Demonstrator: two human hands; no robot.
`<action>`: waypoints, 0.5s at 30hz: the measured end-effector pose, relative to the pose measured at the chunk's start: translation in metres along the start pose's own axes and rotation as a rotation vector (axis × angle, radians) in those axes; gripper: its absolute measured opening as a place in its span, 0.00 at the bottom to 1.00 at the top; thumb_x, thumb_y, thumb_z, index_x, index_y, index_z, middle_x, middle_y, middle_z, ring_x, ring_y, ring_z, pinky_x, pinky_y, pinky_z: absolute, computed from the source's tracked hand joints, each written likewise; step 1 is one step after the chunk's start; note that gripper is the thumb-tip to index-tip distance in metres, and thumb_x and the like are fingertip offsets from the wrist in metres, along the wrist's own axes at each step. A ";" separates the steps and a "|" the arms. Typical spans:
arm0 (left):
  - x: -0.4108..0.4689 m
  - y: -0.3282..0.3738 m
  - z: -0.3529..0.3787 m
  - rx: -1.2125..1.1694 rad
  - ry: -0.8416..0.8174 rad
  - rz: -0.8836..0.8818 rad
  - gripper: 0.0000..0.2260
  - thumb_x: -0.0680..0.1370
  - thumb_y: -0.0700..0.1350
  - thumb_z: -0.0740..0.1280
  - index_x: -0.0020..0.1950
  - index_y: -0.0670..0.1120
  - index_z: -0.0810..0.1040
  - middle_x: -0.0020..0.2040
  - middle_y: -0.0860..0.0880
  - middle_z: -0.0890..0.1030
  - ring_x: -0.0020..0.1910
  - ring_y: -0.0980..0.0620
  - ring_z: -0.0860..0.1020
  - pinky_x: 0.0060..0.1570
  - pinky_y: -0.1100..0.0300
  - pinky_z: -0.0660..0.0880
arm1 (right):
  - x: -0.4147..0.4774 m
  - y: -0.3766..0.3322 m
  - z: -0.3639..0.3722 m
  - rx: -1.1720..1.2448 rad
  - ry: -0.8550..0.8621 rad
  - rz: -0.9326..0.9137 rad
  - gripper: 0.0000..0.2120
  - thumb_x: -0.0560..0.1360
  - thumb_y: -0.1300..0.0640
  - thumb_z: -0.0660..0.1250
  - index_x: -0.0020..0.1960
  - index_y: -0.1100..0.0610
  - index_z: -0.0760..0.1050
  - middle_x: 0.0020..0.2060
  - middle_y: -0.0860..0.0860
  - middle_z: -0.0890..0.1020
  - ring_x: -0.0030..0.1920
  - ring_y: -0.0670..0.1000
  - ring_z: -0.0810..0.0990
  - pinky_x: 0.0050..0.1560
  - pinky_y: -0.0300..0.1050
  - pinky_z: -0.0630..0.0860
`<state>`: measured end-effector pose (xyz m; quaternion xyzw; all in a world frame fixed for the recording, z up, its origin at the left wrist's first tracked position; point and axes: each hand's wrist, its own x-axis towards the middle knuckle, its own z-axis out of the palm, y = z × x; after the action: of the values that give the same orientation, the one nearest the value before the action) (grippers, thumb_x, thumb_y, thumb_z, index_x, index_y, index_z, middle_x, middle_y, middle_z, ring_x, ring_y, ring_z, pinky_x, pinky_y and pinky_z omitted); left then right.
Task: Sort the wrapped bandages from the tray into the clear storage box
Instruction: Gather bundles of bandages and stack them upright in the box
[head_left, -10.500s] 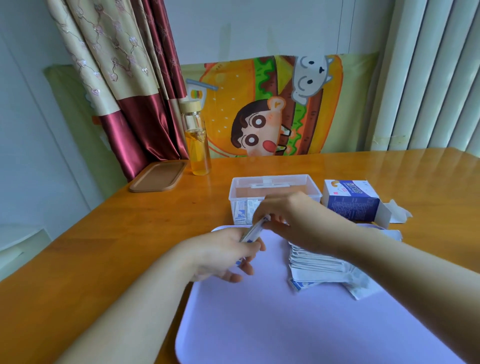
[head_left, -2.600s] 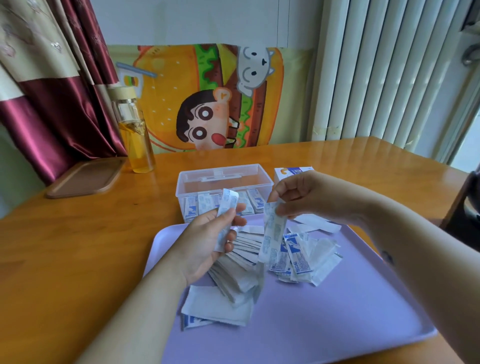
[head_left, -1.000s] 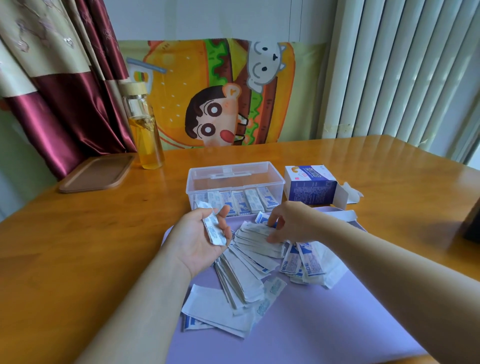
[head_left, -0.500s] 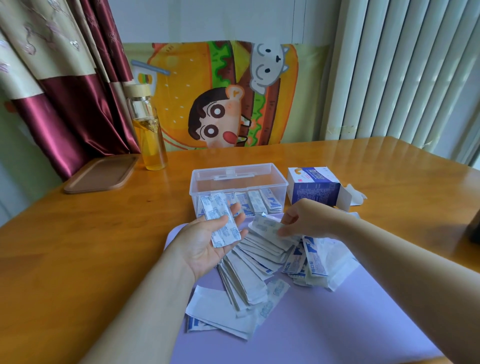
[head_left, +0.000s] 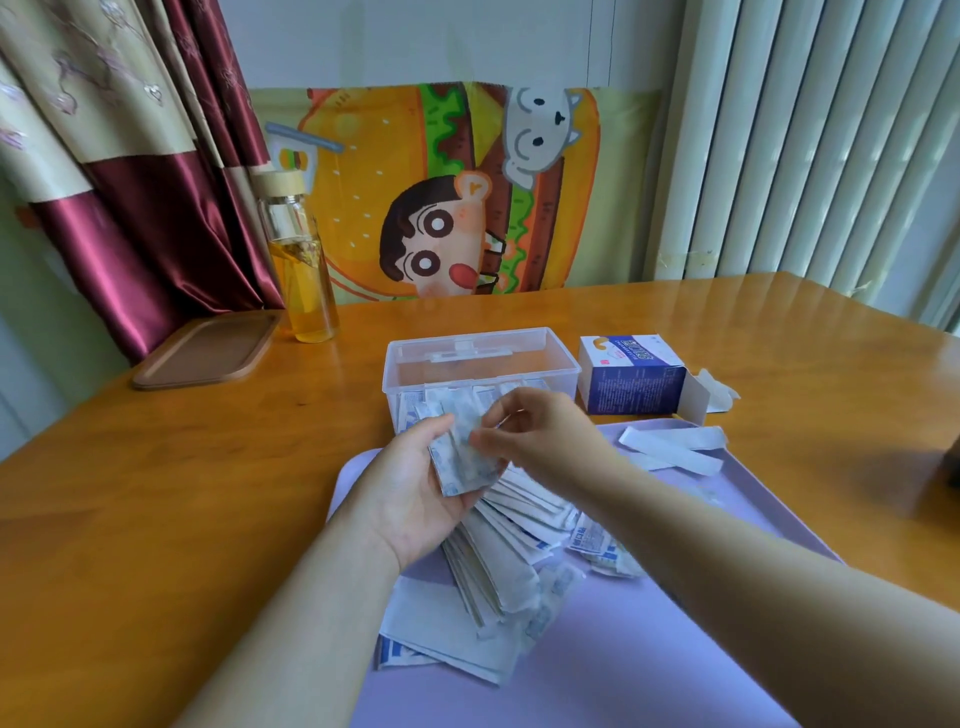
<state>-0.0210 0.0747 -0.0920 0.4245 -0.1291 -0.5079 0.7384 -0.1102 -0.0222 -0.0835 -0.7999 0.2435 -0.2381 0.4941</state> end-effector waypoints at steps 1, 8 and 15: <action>0.000 0.000 0.000 -0.008 -0.007 -0.013 0.13 0.81 0.45 0.56 0.56 0.43 0.78 0.46 0.44 0.84 0.40 0.50 0.82 0.40 0.59 0.79 | 0.000 0.000 0.006 -0.045 -0.003 -0.034 0.08 0.71 0.59 0.72 0.36 0.55 0.74 0.27 0.48 0.78 0.25 0.41 0.75 0.31 0.34 0.71; 0.007 0.006 -0.007 -0.226 0.193 0.059 0.11 0.79 0.41 0.62 0.61 0.45 0.75 0.36 0.50 0.72 0.28 0.57 0.70 0.25 0.67 0.72 | 0.011 -0.005 -0.038 -0.508 -0.075 -0.098 0.08 0.74 0.53 0.68 0.45 0.57 0.83 0.39 0.49 0.84 0.38 0.48 0.81 0.44 0.42 0.77; 0.007 0.010 -0.013 -0.167 0.197 0.109 0.12 0.78 0.43 0.62 0.62 0.49 0.75 0.34 0.53 0.71 0.29 0.59 0.64 0.24 0.69 0.65 | 0.004 0.019 -0.043 -0.965 -0.281 -0.027 0.16 0.72 0.47 0.69 0.53 0.56 0.81 0.46 0.53 0.83 0.43 0.51 0.80 0.47 0.45 0.77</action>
<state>-0.0034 0.0768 -0.0935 0.4017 -0.0360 -0.4320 0.8067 -0.1366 -0.0617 -0.0829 -0.9646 0.2467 0.0051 0.0928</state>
